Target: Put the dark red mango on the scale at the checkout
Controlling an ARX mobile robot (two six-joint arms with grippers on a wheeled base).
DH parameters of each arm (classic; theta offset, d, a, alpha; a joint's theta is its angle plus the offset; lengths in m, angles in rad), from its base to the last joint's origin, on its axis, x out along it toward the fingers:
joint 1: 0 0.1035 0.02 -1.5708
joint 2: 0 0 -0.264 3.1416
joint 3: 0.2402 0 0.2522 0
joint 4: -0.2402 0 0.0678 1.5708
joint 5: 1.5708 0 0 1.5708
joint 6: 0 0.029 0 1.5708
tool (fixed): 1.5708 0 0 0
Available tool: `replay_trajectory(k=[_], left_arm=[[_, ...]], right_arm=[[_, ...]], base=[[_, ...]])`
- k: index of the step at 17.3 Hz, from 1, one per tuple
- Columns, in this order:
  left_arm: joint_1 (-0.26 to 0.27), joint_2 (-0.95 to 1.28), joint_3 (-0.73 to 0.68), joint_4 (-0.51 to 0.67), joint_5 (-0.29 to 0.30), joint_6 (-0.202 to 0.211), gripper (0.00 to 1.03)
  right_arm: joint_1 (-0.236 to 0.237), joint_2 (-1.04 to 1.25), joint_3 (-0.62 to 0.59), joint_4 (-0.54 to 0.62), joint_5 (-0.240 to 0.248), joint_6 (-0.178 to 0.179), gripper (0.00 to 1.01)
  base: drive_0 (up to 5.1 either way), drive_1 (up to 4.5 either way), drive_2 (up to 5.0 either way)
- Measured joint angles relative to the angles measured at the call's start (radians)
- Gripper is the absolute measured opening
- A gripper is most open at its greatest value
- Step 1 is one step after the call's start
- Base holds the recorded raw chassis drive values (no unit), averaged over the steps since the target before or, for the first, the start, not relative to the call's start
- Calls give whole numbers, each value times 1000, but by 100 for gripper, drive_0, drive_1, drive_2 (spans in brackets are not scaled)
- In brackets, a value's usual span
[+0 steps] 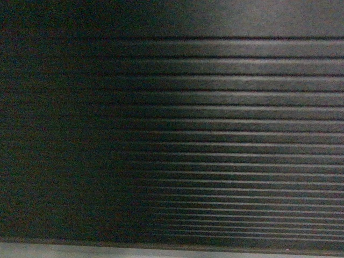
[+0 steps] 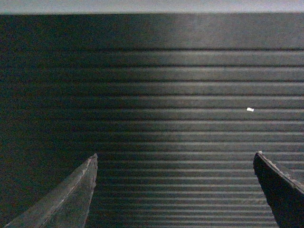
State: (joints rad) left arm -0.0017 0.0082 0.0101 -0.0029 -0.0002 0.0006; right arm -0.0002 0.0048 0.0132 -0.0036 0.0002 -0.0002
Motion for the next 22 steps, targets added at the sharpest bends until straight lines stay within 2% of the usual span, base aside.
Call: replay_trajectory(k=[22], left_arm=[[0,0,0,-3,0,0,98]], right_arm=[[0,0,0,-2,0,0,98]], base=[[0,0,0]])
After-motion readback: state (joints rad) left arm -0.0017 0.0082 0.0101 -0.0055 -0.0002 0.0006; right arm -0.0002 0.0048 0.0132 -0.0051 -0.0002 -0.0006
